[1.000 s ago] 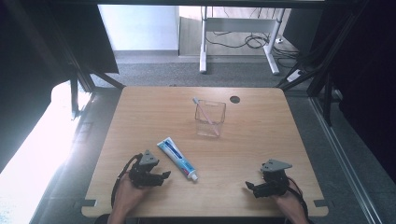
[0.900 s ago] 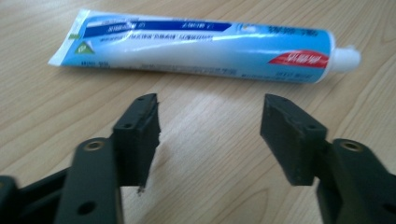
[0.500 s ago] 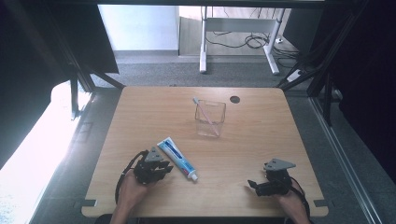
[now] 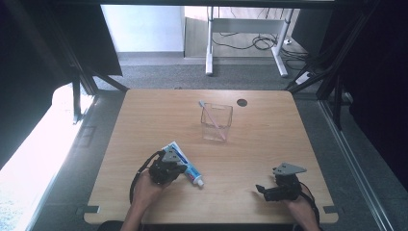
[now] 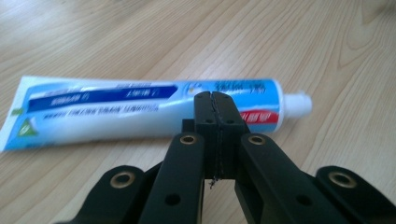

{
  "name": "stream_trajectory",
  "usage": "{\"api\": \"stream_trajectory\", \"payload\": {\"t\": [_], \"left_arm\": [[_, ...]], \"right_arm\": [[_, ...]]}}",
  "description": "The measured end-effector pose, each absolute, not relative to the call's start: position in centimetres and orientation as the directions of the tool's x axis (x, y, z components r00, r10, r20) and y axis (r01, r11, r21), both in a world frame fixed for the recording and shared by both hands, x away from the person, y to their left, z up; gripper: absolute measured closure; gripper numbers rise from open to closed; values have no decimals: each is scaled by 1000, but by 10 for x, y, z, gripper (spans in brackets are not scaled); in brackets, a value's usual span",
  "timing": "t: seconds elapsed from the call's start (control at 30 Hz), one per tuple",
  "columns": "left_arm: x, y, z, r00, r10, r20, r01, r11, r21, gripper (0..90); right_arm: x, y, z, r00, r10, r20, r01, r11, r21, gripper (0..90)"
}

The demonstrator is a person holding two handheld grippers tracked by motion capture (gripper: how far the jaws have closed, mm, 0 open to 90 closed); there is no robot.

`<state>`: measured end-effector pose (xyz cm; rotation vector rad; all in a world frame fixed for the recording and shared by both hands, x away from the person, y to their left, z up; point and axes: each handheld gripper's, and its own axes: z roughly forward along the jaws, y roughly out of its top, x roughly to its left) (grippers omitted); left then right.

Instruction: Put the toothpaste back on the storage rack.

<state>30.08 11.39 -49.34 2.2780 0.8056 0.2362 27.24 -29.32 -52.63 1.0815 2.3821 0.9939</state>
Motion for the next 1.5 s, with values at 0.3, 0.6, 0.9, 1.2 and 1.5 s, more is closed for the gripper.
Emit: {"api": "stream_trajectory", "payload": {"t": [0.3, 0.6, 0.9, 1.2, 1.5], "left_arm": [[312, 90, -495, 792, 607, -62, 486, -567, 665, 899], [317, 71, -503, 789, 609, -87, 510, -569, 645, 899], [314, 71, -506, 791, 603, -103, 523, -580, 625, 899], [309, 78, -505, 792, 599, -116, 532, -585, 613, 899], [305, 87, -506, 794, 598, -115, 538, -601, 592, 899]], "right_arm": [[272, -293, -526, -654, 756, -20, 518, 467, 716, 45], [272, -293, -526, -652, 758, -15, 518, 461, 721, 52], [272, -292, -527, -656, 754, -14, 519, 465, 717, 57], [272, -292, -527, -656, 755, -6, 520, 458, 721, 57], [273, -292, -528, -660, 751, -3, 524, 463, 715, 58]]}}
